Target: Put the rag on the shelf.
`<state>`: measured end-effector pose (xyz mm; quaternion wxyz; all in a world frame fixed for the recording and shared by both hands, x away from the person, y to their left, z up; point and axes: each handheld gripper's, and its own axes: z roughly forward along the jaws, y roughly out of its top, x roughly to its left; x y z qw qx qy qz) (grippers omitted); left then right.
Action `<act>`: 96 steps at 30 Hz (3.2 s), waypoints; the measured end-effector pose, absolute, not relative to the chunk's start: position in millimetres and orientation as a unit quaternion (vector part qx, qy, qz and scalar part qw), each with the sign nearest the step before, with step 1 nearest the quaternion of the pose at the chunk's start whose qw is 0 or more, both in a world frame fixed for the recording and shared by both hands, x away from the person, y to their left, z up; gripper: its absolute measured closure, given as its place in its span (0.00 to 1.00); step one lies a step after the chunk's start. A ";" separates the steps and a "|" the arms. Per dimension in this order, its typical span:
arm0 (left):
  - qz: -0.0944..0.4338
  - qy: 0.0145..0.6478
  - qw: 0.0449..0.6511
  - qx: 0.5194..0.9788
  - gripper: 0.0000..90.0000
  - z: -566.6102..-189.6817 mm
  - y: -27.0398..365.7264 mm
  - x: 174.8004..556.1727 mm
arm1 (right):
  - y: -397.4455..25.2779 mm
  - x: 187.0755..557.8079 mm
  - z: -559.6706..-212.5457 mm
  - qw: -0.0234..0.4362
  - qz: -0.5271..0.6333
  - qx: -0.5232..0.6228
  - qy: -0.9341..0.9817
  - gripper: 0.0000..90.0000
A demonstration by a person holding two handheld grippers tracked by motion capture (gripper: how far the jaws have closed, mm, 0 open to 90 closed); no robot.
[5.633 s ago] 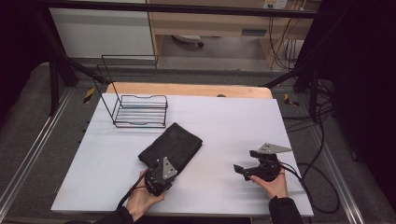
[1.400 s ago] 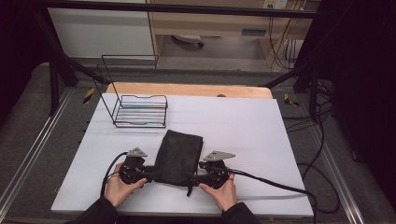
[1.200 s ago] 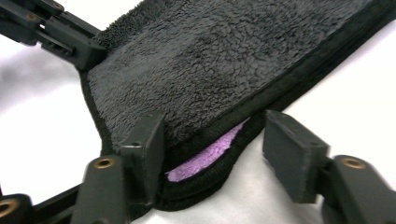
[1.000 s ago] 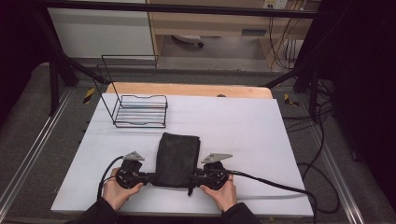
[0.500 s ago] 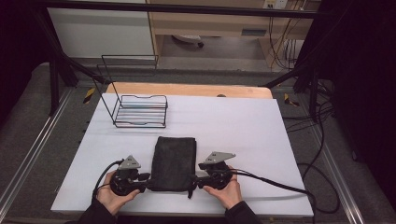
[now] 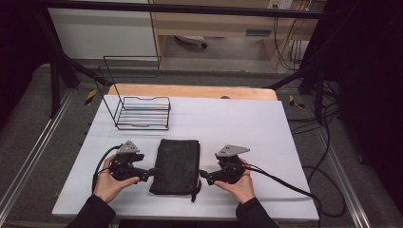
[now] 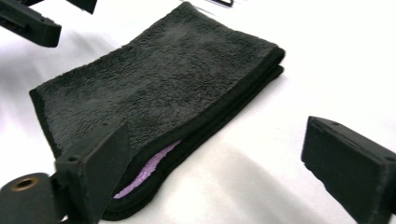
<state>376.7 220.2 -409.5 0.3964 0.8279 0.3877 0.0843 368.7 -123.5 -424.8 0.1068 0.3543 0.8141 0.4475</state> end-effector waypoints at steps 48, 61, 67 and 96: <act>0.073 0.460 0.377 0.801 0.80 -446.9 193.1 453.4 | -124.3 386.5 -429.4 0.116 0.449 0.400 0.791 0.07; 0.099 0.448 0.379 0.804 0.81 -448.9 190.3 447.8 | -84.1 438.5 -435.9 0.110 0.445 0.441 0.772 0.21; 0.101 0.445 0.379 0.805 0.81 -449.1 189.9 447.5 | -78.4 451.2 -453.0 0.100 0.423 0.458 0.775 0.34; 0.082 0.444 0.396 0.800 0.90 -445.7 196.6 447.8 | -79.6 453.3 -450.7 0.016 0.429 0.471 0.771 0.92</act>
